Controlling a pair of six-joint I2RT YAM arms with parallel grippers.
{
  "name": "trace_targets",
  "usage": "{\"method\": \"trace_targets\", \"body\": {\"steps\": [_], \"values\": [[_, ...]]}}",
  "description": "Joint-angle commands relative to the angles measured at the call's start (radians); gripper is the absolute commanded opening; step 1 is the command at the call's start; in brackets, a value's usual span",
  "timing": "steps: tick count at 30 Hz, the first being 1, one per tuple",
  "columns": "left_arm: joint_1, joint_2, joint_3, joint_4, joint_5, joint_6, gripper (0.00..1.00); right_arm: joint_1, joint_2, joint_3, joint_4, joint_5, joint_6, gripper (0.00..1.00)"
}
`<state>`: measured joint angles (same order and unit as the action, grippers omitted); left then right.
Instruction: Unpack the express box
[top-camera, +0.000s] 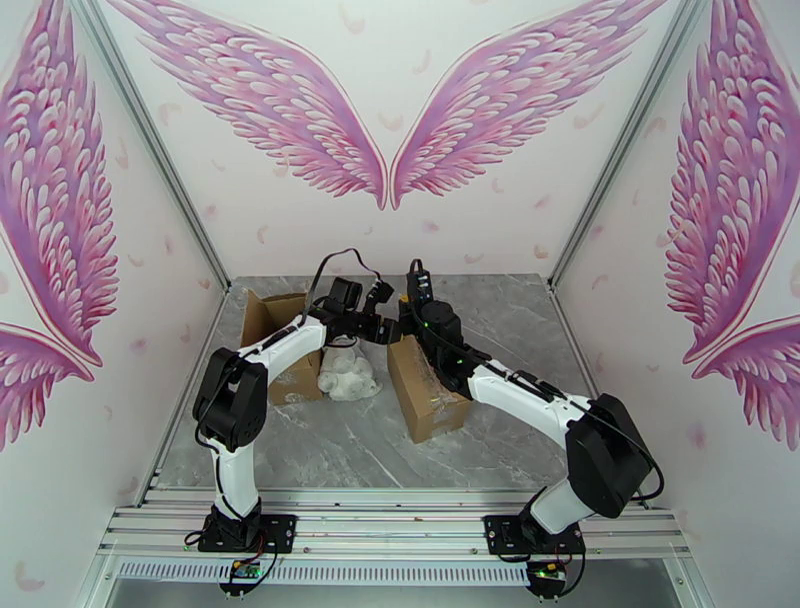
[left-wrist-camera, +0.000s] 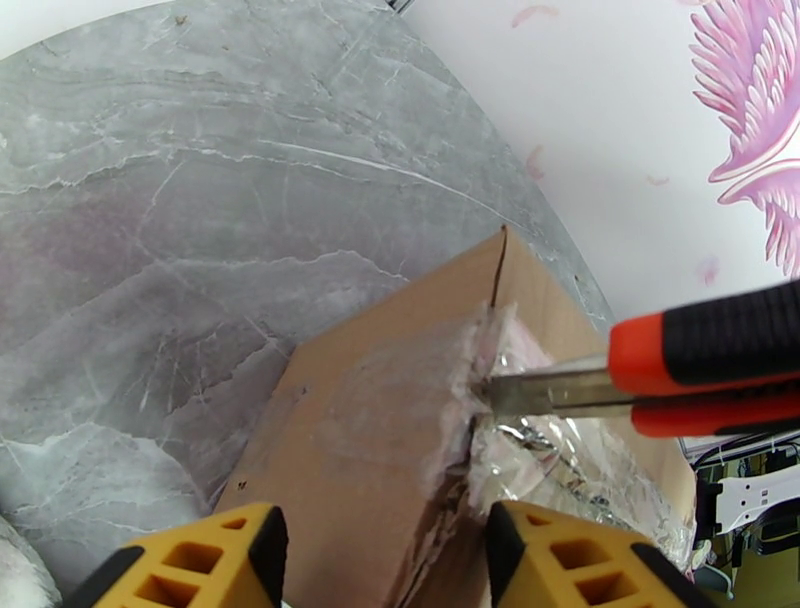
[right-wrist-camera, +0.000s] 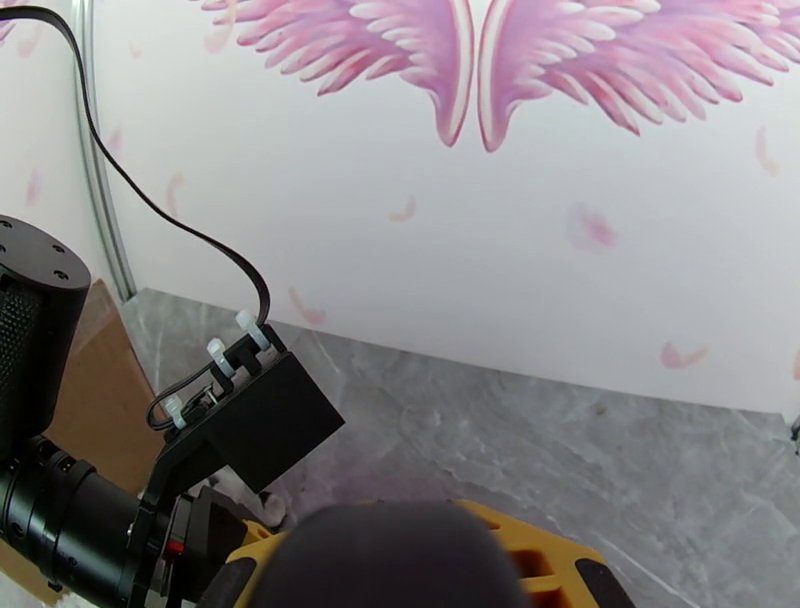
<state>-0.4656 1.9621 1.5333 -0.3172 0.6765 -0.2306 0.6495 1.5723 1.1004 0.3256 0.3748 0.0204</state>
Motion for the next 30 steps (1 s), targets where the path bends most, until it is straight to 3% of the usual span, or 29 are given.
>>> {"method": "trace_targets", "body": {"steps": [1, 9, 17, 30], "values": [[0.001, 0.023, 0.006, 0.040, 0.014, -0.014, 0.61, 0.010, 0.016, 0.015, 0.004, -0.001, -0.014, 0.06], [-0.001, 0.045, -0.010, 0.090, 0.015, -0.057, 0.61, 0.028, -0.001, 0.003, -0.039, 0.015, 0.000, 0.05], [0.003, 0.068, -0.049, 0.101, -0.011, -0.085, 0.56, 0.045, -0.030, -0.008, -0.072, 0.082, -0.023, 0.05], [0.001, 0.059, -0.077, 0.091, -0.010, -0.085, 0.52, 0.042, -0.032, -0.008, 0.034, 0.070, -0.112, 0.04]]}}
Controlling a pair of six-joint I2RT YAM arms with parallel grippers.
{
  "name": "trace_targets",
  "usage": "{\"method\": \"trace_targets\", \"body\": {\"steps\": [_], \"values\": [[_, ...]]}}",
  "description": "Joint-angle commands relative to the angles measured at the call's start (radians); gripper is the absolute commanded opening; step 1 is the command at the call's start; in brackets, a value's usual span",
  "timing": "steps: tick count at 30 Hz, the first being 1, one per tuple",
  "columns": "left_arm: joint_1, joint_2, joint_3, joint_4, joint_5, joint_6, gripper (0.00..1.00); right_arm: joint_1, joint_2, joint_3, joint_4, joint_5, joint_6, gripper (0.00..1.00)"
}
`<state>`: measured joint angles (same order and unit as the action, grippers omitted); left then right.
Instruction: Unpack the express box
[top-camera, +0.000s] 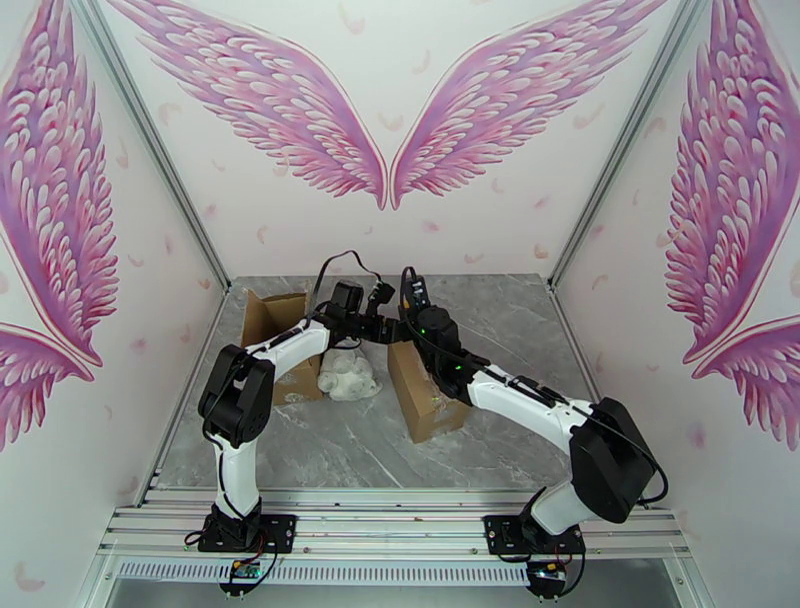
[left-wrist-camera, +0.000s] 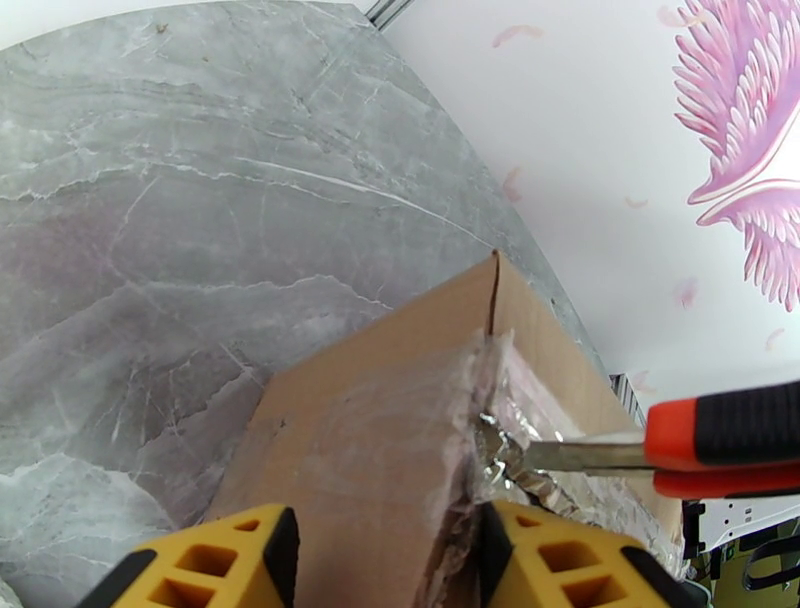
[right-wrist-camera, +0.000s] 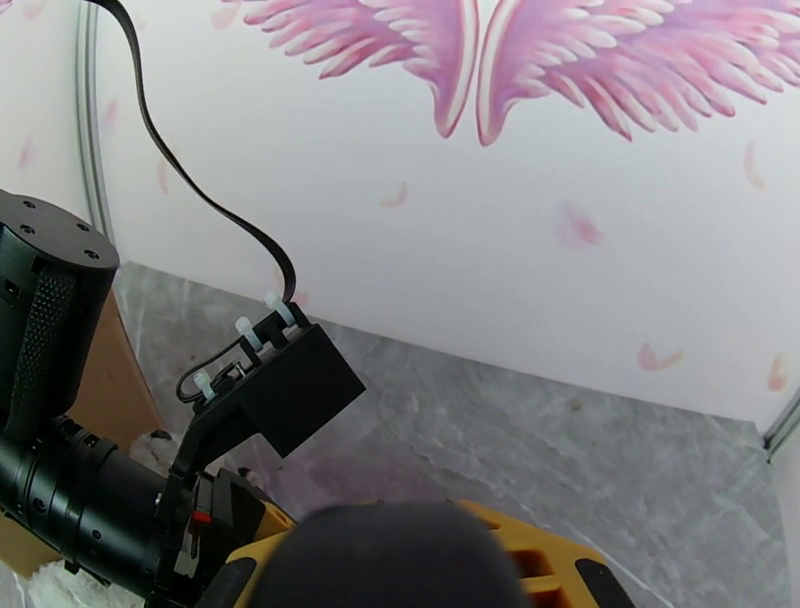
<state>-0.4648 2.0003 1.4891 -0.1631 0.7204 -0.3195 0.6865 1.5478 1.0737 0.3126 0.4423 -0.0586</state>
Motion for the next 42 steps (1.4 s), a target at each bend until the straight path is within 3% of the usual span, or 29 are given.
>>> {"method": "trace_targets", "body": {"steps": [1, 12, 31, 42], "values": [[0.000, 0.020, -0.031, -0.065, -0.053, 0.004, 0.51, 0.004, 0.003, 0.028, 0.037, 0.000, -0.032, 0.04], [0.002, 0.018, -0.028, -0.068, -0.078, -0.006, 0.49, -0.002, 0.035, 0.011, 0.014, 0.002, 0.002, 0.04], [0.022, 0.018, -0.049, -0.014, -0.127, -0.077, 0.43, 0.059, -0.225, -0.137, -0.231, 0.047, 0.106, 0.04], [0.018, 0.011, -0.036, -0.021, -0.141, -0.092, 0.42, 0.062, -0.369, -0.236, -0.373, -0.056, 0.198, 0.04]]}}
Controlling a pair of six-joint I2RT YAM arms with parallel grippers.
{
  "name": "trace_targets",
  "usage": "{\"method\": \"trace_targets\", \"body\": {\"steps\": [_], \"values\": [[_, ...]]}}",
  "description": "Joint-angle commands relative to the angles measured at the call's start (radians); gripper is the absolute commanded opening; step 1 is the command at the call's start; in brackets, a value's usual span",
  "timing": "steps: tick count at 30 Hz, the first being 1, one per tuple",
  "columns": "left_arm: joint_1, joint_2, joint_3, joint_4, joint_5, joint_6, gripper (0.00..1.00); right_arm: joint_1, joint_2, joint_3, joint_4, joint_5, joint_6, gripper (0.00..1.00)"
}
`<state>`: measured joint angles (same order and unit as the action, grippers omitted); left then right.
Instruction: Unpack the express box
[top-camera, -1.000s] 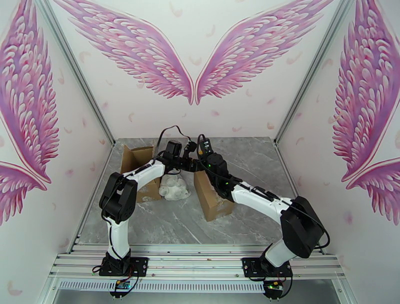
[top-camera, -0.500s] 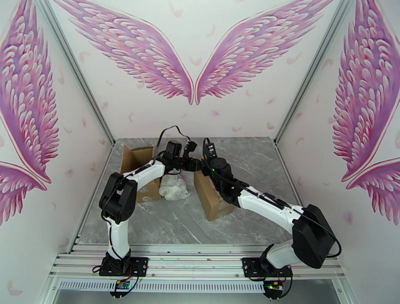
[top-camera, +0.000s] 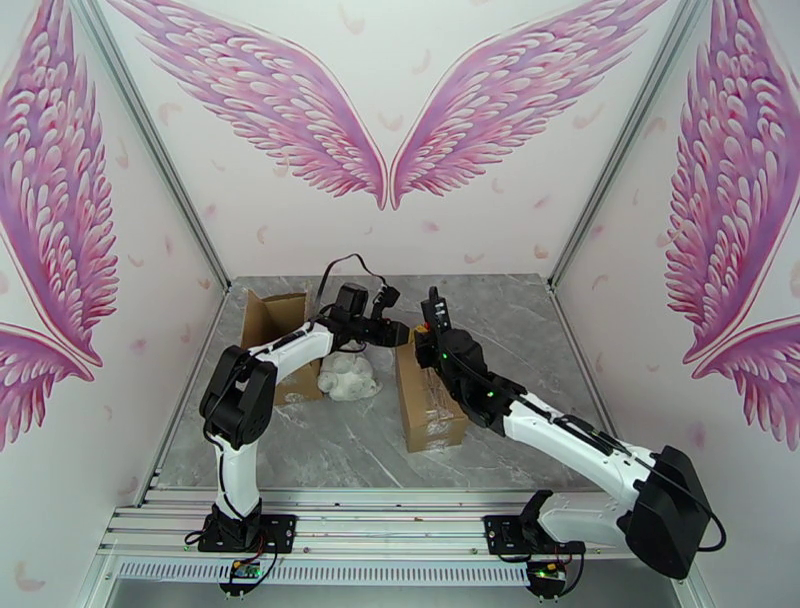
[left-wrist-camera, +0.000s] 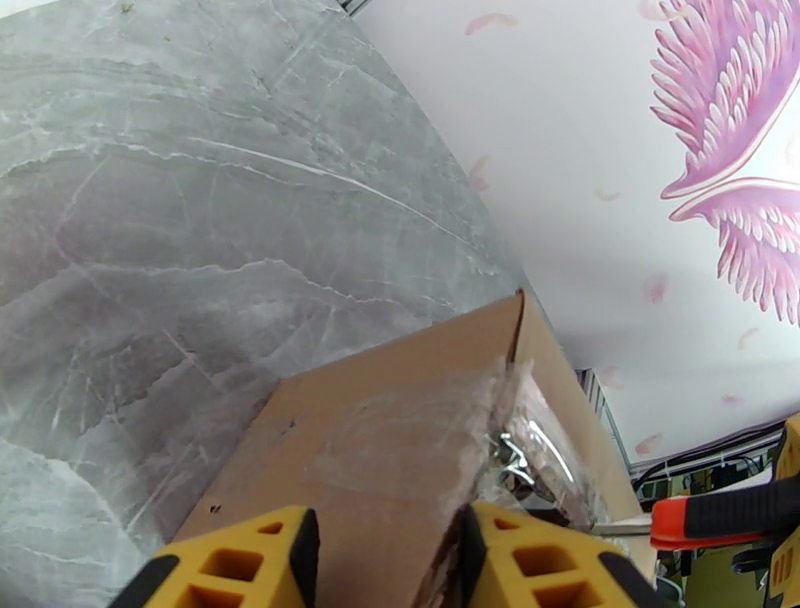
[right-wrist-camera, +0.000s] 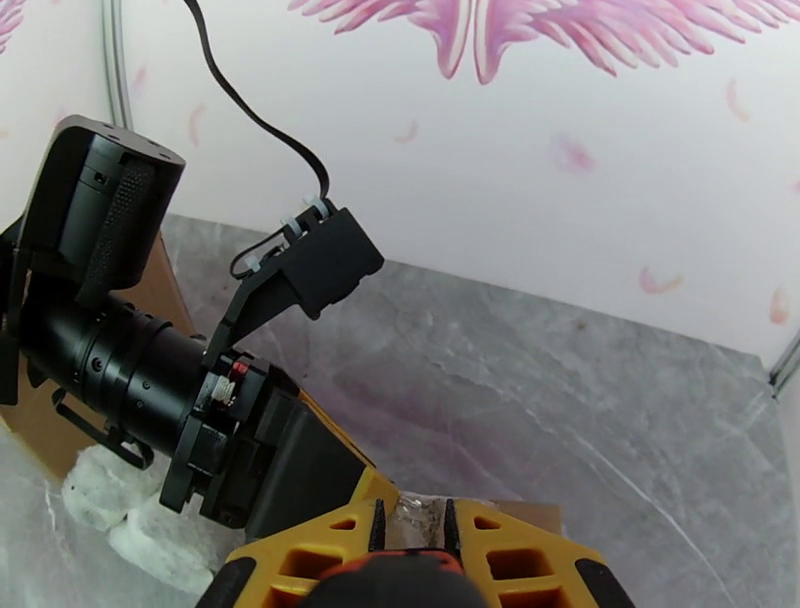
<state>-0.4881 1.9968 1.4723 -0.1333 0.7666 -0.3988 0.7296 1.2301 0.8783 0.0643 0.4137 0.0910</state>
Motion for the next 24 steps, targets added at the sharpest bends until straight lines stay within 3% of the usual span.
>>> {"method": "trace_targets", "body": {"steps": [1, 4, 11, 18, 24], "values": [[0.037, 0.008, -0.020, -0.051, -0.186, -0.016, 0.42, 0.019, -0.053, -0.046, -0.121, -0.026, 0.057, 0.04], [0.020, -0.028, -0.031, -0.052, -0.184, -0.017, 0.44, 0.019, -0.051, -0.038, -0.121, -0.018, 0.061, 0.04], [0.000, -0.099, 0.032, -0.049, -0.126, 0.017, 0.68, -0.006, -0.041, -0.017, -0.086, -0.062, 0.020, 0.04], [-0.069, -0.002, 0.242, -0.285, -0.050, 0.216, 0.78, -0.012, -0.034, -0.008, -0.075, -0.074, 0.013, 0.04], [-0.113, 0.111, 0.373, -0.467, -0.049, 0.343, 0.79, -0.012, -0.039, 0.001, -0.082, -0.085, -0.005, 0.04]]}}
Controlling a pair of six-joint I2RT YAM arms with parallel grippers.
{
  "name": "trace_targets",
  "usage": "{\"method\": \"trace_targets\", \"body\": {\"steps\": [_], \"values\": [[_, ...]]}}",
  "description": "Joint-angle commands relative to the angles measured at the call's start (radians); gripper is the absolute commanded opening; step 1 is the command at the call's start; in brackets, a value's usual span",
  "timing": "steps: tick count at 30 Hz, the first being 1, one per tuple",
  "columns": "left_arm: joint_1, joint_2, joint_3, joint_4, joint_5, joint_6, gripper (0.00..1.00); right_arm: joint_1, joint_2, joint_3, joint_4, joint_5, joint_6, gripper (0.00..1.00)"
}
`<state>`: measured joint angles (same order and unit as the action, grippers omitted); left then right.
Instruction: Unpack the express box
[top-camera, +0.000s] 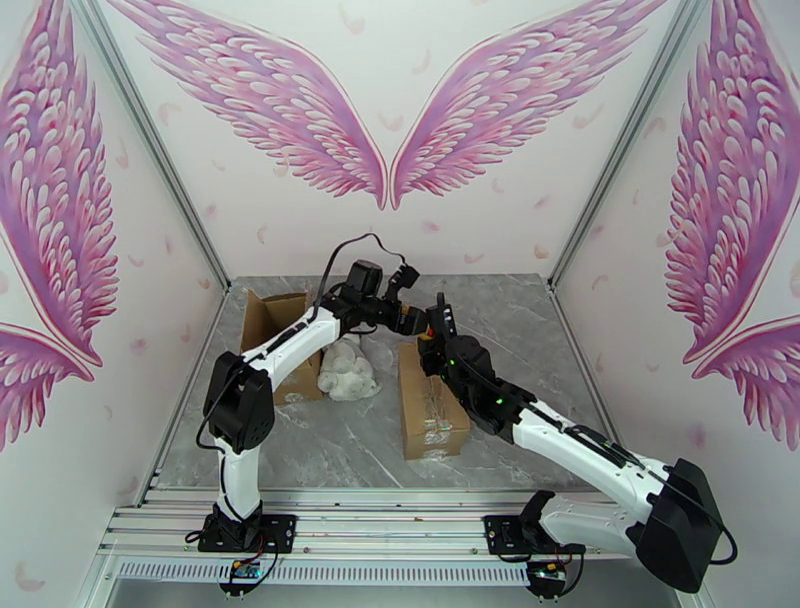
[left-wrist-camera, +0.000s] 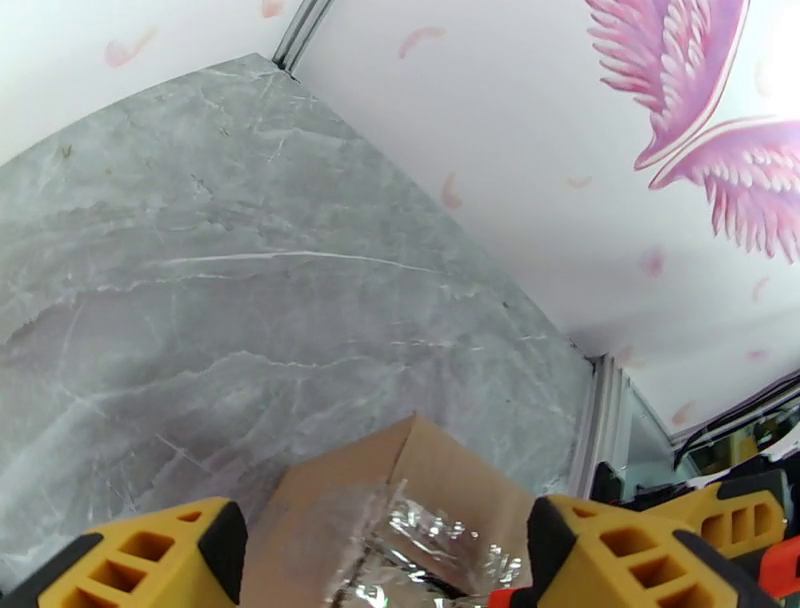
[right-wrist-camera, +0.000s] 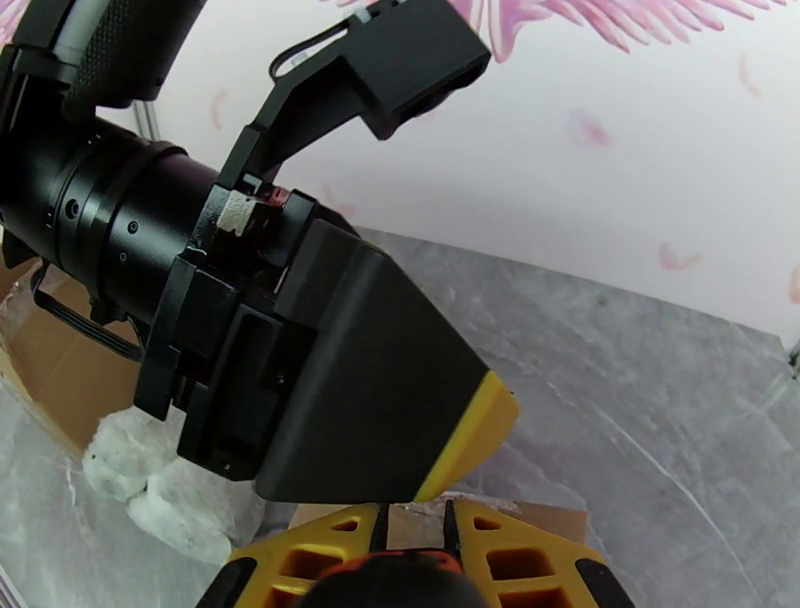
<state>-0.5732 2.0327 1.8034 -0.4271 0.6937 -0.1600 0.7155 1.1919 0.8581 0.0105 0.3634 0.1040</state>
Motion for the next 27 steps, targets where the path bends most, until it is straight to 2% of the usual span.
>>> {"method": "trace_targets", "body": {"steps": [1, 5, 9, 12, 20, 27], "values": [[-0.036, 0.094, 0.061, -0.201, 0.012, 0.123, 0.79, 0.002, -0.001, 0.024, -0.032, -0.038, -0.019, 0.04], [-0.047, 0.136, 0.081, -0.224, -0.050, 0.135, 0.78, 0.002, -0.008, 0.034, -0.049, -0.043, -0.024, 0.04], [-0.048, 0.133, 0.047, -0.187, -0.033, 0.127, 0.77, 0.002, -0.018, 0.036, -0.063, -0.051, -0.026, 0.04], [-0.047, 0.135, 0.035, -0.183, -0.050, 0.123, 0.72, 0.002, -0.024, 0.041, -0.077, -0.049, -0.031, 0.04], [-0.011, 0.110, -0.062, -0.073, -0.078, 0.024, 0.44, 0.002, -0.015, 0.082, -0.158, -0.075, -0.018, 0.04], [-0.002, 0.073, -0.149, 0.008, -0.170, -0.041, 0.24, 0.016, -0.069, 0.054, -0.216, 0.001, 0.044, 0.03]]}}
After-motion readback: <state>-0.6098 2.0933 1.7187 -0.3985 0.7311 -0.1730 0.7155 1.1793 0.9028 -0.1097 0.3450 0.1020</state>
